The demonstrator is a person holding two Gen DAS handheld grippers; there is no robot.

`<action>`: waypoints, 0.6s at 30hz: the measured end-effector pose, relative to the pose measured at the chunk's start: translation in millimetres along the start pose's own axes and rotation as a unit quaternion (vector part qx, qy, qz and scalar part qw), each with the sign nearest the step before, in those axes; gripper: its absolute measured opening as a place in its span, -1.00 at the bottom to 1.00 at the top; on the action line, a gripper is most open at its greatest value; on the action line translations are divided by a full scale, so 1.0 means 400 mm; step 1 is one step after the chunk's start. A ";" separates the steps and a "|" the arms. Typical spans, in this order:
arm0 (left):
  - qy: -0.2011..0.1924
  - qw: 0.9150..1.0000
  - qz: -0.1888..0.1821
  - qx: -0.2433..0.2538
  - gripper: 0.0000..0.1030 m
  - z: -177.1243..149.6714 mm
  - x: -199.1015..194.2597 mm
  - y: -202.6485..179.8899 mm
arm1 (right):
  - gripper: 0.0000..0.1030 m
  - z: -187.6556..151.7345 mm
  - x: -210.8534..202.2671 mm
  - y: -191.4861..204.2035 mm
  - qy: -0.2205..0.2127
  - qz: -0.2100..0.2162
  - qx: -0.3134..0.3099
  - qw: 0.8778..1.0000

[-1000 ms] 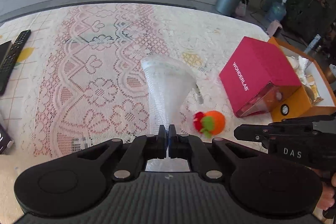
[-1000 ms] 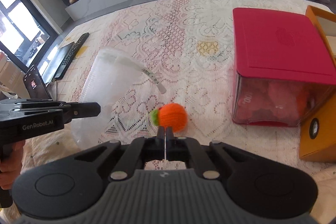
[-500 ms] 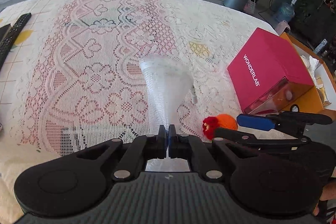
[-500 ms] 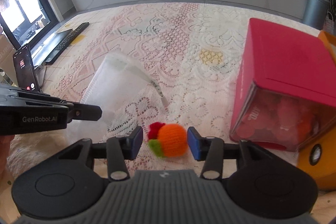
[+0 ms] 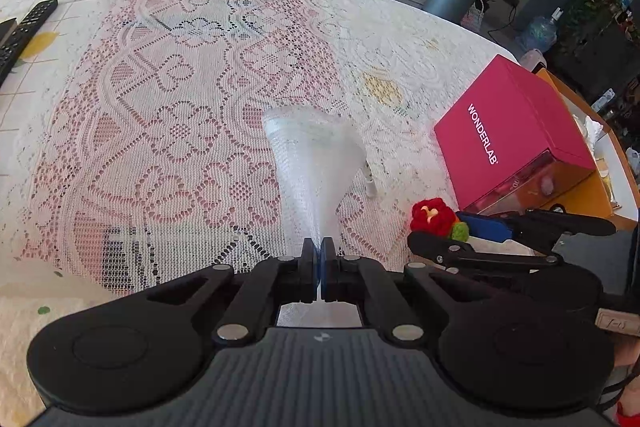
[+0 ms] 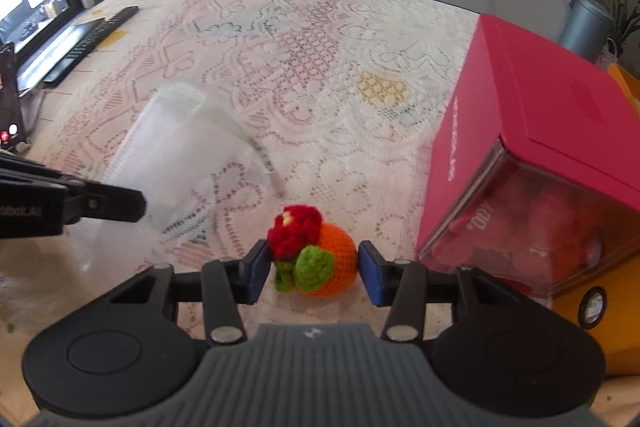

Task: Organize soft objects
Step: 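Carry the plastic bag and crocheted fruit into the orange box and open both tools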

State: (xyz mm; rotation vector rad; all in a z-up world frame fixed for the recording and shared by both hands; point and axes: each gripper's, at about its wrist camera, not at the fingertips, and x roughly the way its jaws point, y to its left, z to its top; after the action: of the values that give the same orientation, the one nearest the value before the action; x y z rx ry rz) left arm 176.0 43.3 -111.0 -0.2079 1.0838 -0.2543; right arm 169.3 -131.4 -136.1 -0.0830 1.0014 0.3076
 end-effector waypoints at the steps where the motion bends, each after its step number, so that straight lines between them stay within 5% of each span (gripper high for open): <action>1: -0.004 1.000 -0.001 0.000 -0.98 0.000 -0.008 -0.002 | -0.11 0.002 -0.006 -0.006 0.000 0.006 0.008 1.000; 18: -0.068 0.994 -0.076 0.044 -0.98 0.005 -0.190 -0.225 | -0.12 -0.043 -0.341 -0.106 -0.076 0.053 0.053 0.994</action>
State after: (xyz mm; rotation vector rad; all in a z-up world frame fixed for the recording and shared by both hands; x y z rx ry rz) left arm 134.6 -19.1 -19.9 -0.2249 0.9215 -0.4185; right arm 99.5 -204.8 -34.1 0.0886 0.8712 0.3516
